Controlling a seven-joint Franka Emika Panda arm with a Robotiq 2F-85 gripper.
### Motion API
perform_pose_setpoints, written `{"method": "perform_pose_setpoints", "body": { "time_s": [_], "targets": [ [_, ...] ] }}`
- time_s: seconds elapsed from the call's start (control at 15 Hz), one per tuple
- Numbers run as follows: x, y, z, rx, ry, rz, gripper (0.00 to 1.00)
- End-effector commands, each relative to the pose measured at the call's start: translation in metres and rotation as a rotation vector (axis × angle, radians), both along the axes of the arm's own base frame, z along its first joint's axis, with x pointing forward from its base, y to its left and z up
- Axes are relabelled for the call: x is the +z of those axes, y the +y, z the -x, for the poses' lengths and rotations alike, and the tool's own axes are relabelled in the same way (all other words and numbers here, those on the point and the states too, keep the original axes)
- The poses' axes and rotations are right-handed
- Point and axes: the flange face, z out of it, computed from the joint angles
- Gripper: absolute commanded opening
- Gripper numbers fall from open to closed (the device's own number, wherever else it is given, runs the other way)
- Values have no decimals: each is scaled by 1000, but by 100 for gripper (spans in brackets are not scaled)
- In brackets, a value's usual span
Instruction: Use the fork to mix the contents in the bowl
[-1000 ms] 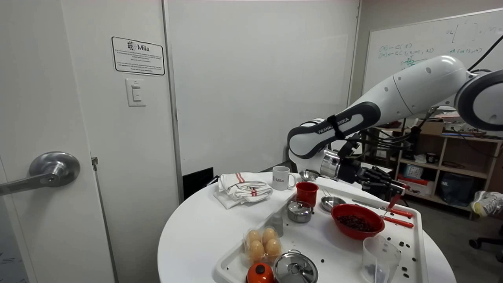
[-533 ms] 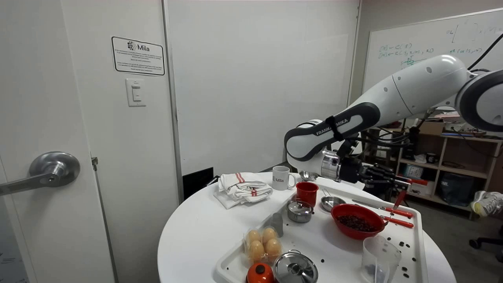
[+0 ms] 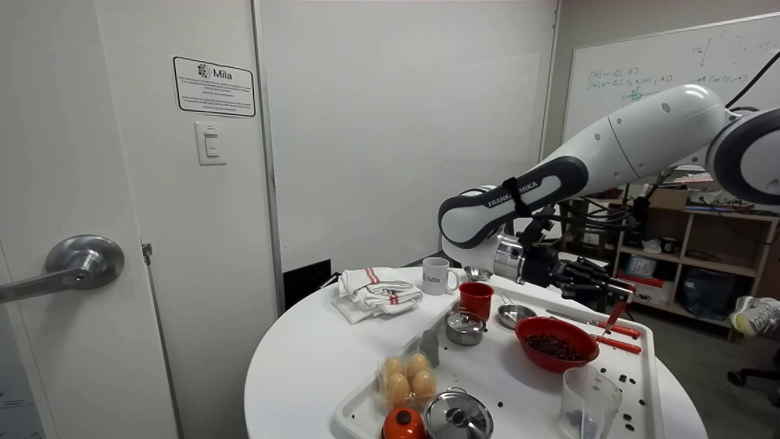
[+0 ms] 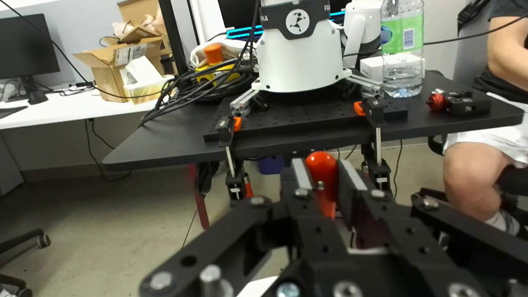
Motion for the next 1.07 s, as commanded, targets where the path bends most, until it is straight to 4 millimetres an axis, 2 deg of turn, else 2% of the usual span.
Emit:
{"method": "perform_pose_setpoints", "body": {
  "time_s": [0.0,0.6,1.0],
  "targets": [
    [3,-6,-14,-93,-106,-10,7],
    [-11,-32,-45,-250,-364,6,7],
    [-21,-64,-41,-313,-377,9,8]
  ]
}}
